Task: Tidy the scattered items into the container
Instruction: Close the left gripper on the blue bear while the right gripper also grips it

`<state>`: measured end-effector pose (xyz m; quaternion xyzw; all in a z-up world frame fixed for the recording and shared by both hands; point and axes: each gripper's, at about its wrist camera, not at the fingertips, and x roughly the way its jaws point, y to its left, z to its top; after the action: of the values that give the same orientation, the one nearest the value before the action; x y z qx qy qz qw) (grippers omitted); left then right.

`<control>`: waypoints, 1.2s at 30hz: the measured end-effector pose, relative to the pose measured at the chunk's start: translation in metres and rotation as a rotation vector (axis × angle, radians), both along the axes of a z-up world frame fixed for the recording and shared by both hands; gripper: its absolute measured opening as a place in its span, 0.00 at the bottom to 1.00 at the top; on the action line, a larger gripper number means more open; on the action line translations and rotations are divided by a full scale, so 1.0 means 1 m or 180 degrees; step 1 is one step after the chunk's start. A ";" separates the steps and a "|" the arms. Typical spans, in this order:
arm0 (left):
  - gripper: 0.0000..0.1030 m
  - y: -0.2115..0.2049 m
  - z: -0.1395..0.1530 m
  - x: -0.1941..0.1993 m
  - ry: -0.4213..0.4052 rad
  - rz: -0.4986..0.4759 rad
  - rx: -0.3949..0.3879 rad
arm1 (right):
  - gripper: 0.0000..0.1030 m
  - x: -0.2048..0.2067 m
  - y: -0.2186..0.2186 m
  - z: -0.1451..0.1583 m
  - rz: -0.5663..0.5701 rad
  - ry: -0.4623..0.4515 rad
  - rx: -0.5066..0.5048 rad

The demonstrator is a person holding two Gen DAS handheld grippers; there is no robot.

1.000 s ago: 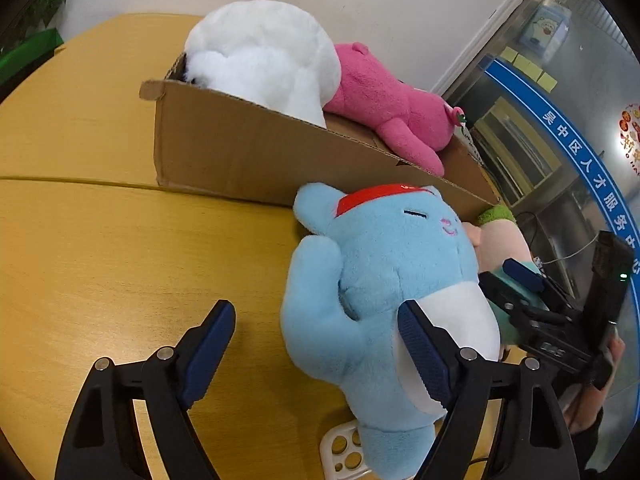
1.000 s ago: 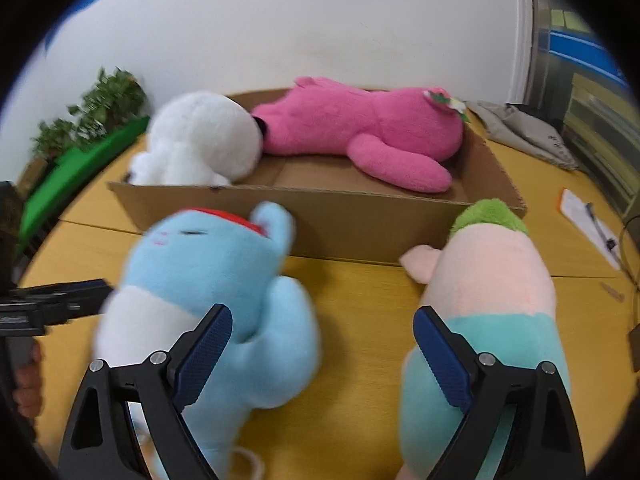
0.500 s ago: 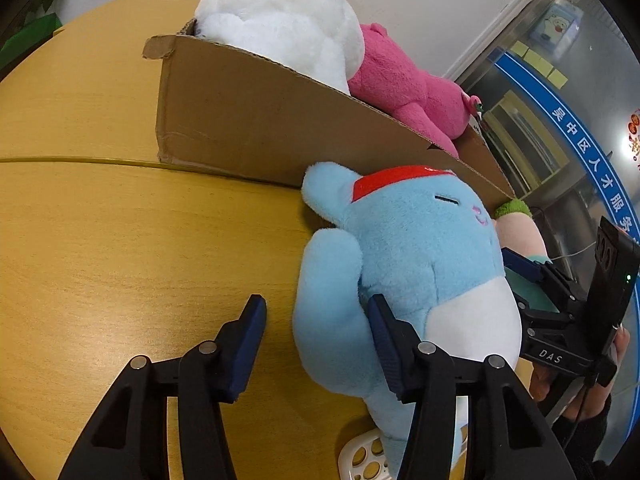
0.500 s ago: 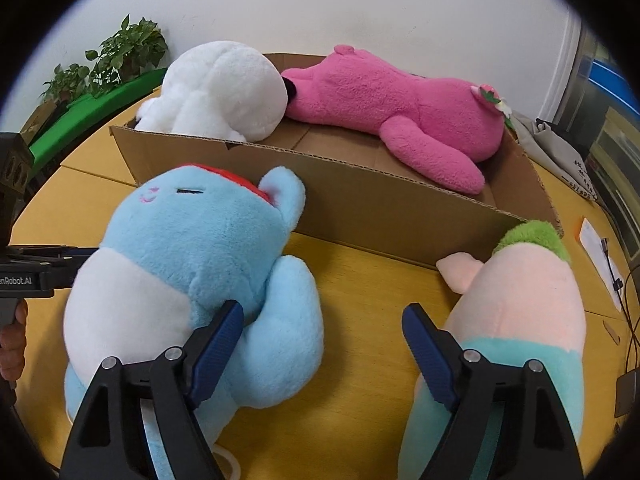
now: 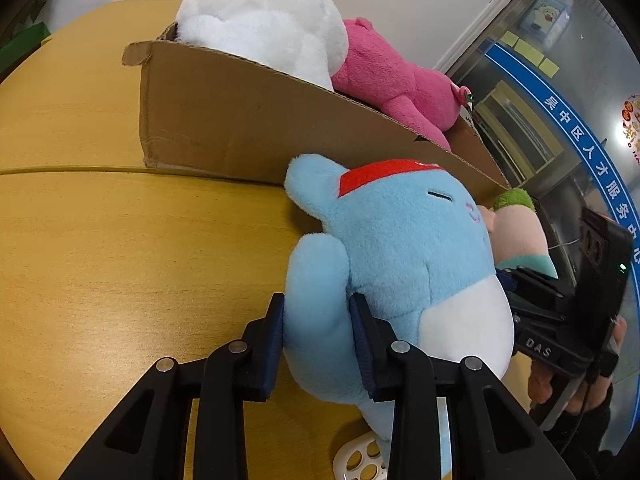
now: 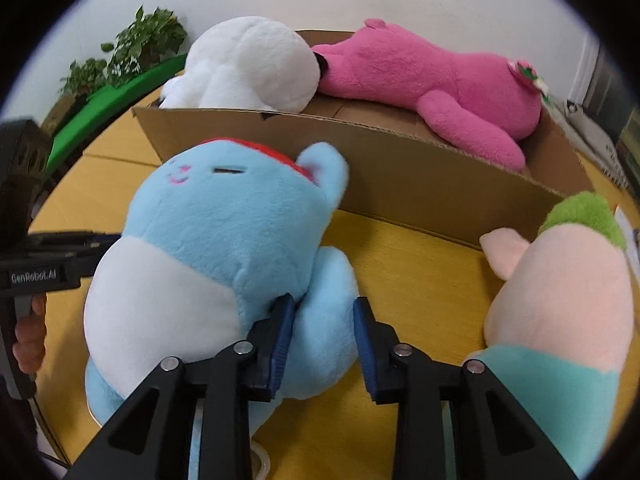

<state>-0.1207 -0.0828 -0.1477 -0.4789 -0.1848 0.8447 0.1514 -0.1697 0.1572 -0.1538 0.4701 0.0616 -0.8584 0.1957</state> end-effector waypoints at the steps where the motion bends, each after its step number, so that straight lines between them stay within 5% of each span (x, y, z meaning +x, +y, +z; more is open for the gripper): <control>1: 0.32 -0.001 0.000 0.000 -0.0003 0.0002 0.0009 | 0.30 -0.003 0.003 -0.003 -0.0019 -0.0065 -0.0105; 12: 0.25 0.001 0.019 0.014 0.0184 0.0018 -0.0099 | 0.16 0.016 0.011 -0.001 -0.0067 0.0056 -0.0511; 14: 0.24 -0.001 0.022 0.017 0.0205 0.0020 -0.0051 | 0.03 0.020 0.015 0.003 -0.0112 0.0120 -0.0636; 16: 0.24 0.001 0.028 0.019 0.0247 -0.0008 0.0003 | 0.01 0.020 0.014 0.006 -0.0044 0.0114 -0.0795; 21: 0.24 0.001 0.027 0.013 0.0190 0.0029 -0.0099 | 0.02 0.016 0.001 0.001 -0.0023 0.0072 -0.0514; 24: 0.26 -0.006 0.018 0.009 0.0113 0.0099 -0.0078 | 0.17 0.010 0.008 -0.001 -0.0143 0.0065 -0.0443; 25: 0.27 -0.007 0.015 0.009 0.0083 0.0124 -0.0100 | 0.39 0.009 0.010 -0.001 -0.0186 0.0079 -0.0370; 27: 0.28 -0.010 0.008 0.007 0.0012 0.0165 -0.0061 | 0.57 0.006 0.016 -0.001 -0.0265 0.0098 -0.0342; 36: 0.32 -0.013 -0.001 -0.001 -0.0077 0.0308 -0.0175 | 0.59 -0.012 0.005 -0.012 -0.0081 -0.0217 -0.0374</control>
<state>-0.1213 -0.0962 -0.1487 -0.4836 -0.1863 0.8500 0.0949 -0.1812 0.1625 -0.1658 0.4875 -0.0015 -0.8465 0.2140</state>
